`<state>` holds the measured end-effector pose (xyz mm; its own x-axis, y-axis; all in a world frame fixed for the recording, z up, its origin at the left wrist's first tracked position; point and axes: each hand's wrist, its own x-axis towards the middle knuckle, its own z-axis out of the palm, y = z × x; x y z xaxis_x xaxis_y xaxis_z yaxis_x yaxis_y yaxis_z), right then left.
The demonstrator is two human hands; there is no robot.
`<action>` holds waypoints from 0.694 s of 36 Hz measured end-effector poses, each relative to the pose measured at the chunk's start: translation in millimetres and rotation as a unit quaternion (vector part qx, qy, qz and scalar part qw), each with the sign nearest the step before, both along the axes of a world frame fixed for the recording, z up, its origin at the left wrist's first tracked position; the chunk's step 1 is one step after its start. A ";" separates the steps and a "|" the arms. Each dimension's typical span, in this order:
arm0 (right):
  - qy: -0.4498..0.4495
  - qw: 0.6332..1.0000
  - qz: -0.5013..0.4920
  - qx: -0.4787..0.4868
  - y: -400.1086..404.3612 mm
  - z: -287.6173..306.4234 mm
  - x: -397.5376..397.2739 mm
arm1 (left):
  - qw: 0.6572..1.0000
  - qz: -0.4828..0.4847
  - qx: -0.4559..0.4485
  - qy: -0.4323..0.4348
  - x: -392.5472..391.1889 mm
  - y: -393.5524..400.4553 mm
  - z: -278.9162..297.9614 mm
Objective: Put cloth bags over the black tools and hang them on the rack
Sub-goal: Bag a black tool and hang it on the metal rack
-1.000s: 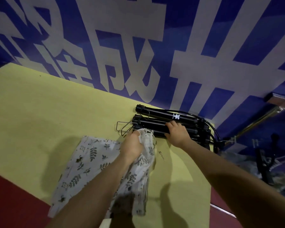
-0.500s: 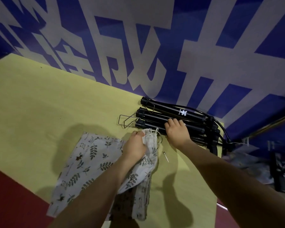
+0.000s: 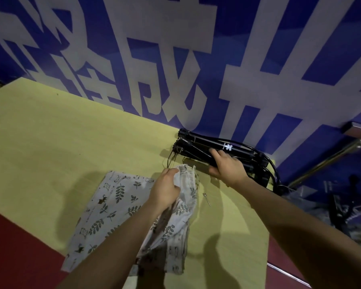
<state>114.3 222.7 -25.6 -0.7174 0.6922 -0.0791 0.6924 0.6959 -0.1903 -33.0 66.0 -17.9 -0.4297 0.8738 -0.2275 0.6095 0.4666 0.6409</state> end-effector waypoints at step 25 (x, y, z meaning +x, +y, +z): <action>0.095 0.982 0.014 -0.165 -60.6 58.3 62.9 | 0.995 0.004 -0.012 -0.098 0.5 -26.4 27.0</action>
<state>177.2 162.1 32.8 -0.7588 0.6318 -0.1581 0.6045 0.5929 -0.5320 -32.6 39.7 9.1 -0.3824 0.8637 -0.3283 0.4692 0.4876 0.7363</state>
